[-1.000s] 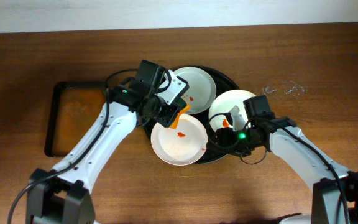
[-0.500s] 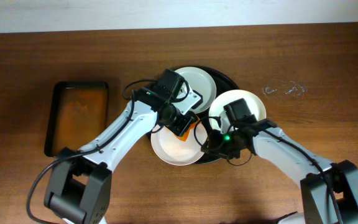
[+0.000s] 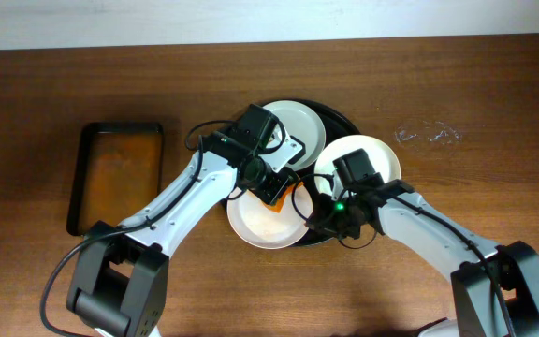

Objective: Clean dirty plates on tray and stack at the side
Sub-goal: 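Scrub the held plate with the sponge in the left gripper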

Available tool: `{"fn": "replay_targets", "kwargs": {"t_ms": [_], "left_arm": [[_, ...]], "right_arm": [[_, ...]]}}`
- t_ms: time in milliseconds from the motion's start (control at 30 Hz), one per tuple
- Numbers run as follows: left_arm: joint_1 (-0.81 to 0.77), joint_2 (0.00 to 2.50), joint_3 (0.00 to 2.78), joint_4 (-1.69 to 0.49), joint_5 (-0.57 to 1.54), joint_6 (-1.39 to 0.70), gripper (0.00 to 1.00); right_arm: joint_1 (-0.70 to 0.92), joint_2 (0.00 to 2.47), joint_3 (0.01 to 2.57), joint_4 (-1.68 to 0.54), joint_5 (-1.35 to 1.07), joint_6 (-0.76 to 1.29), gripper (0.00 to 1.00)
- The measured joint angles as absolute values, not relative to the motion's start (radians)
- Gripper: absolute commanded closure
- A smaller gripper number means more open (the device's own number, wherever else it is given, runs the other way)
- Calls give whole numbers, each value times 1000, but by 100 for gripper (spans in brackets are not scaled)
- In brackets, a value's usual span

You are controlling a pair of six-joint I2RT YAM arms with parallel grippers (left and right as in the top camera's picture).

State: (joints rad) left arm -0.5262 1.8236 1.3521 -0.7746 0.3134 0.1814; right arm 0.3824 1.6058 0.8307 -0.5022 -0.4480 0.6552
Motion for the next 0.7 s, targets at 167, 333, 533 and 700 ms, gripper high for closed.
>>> {"fn": "replay_targets", "kwargs": {"t_ms": [167, 333, 533, 700], "left_arm": [[-526, 1824, 1352, -775, 313, 181, 100], [-526, 1824, 1352, -775, 313, 181, 100], [-526, 1824, 1352, -775, 313, 181, 100], [-526, 1824, 1352, -775, 312, 178, 100]], "right_arm": [[420, 1606, 831, -496, -403, 681, 77], [421, 1606, 831, -492, -368, 686, 77], [457, 1606, 831, -485, -313, 707, 76], [467, 1606, 831, -469, -298, 715, 76]]}}
